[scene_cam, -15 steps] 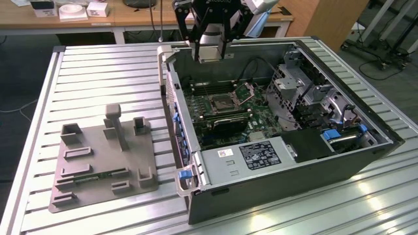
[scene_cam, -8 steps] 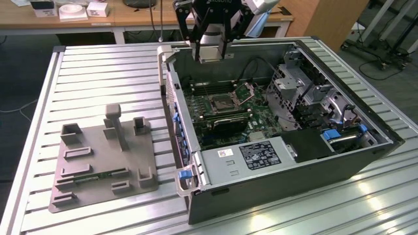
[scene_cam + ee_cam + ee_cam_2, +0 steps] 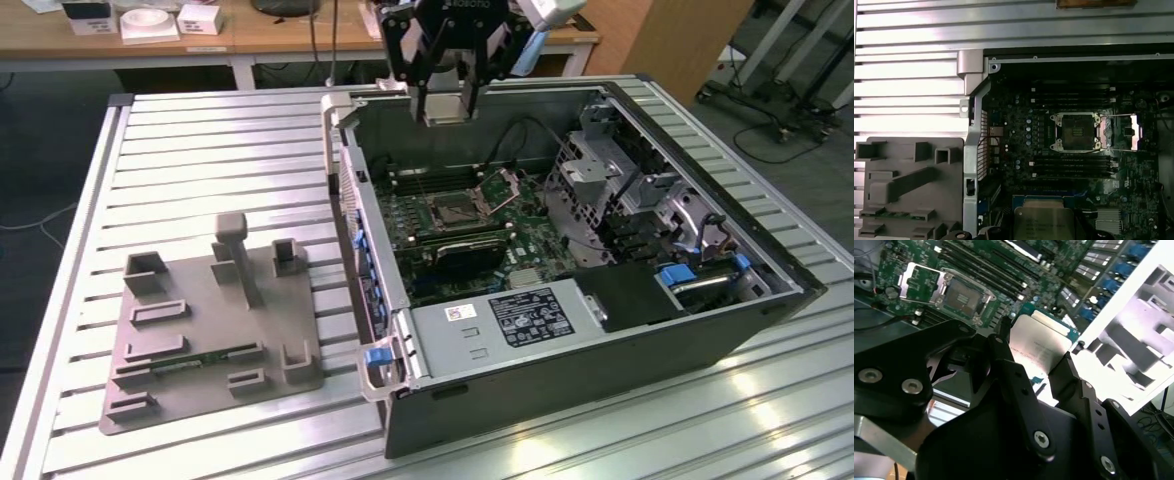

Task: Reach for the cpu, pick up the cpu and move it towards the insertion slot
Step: 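Pick up the cpu and move it towards the insertion slot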

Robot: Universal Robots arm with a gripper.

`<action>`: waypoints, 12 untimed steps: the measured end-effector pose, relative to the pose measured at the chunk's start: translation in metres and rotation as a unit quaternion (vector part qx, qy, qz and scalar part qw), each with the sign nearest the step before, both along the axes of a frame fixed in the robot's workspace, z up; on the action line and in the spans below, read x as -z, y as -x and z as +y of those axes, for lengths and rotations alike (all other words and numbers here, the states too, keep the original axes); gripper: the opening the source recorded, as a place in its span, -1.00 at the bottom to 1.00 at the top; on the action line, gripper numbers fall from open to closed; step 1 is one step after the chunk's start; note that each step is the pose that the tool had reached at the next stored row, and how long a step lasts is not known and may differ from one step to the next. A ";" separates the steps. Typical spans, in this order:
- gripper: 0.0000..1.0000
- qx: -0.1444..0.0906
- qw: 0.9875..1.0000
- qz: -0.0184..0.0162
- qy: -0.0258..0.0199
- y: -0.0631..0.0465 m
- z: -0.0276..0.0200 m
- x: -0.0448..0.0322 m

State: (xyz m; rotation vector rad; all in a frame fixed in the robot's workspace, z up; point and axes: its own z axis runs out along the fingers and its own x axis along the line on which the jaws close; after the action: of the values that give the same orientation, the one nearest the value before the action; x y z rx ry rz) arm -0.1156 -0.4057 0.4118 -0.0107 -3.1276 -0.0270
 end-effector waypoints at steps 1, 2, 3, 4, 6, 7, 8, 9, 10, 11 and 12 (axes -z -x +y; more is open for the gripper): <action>0.09 0.000 1.000 0.000 0.000 -0.003 0.0019 0.0013; 0.09 0.000 1.000 0.000 0.000 -0.006 0.0042 0.0024; 0.09 0.000 1.000 0.000 0.000 -0.009 0.0067 0.0037; 0.09 0.000 1.000 0.000 0.000 -0.011 0.0093 0.0051; 0.09 0.000 1.000 0.000 0.000 -0.017 0.0148 0.0075; 0.09 0.000 1.000 0.000 0.000 -0.019 0.0174 0.0086; 0.09 0.000 1.000 0.000 0.000 -0.021 0.0199 0.0098; 0.09 0.000 1.000 0.000 0.000 -0.023 0.0223 0.0108; 0.09 0.000 1.000 0.000 0.000 -0.025 0.0246 0.0119; 0.09 0.000 1.000 0.000 0.000 -0.027 0.0269 0.0129; 0.09 0.000 1.000 0.000 0.000 -0.029 0.0293 0.0140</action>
State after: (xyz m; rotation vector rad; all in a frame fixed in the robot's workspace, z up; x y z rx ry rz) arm -0.0862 -0.3764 0.3977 -0.0107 -3.1276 -0.0271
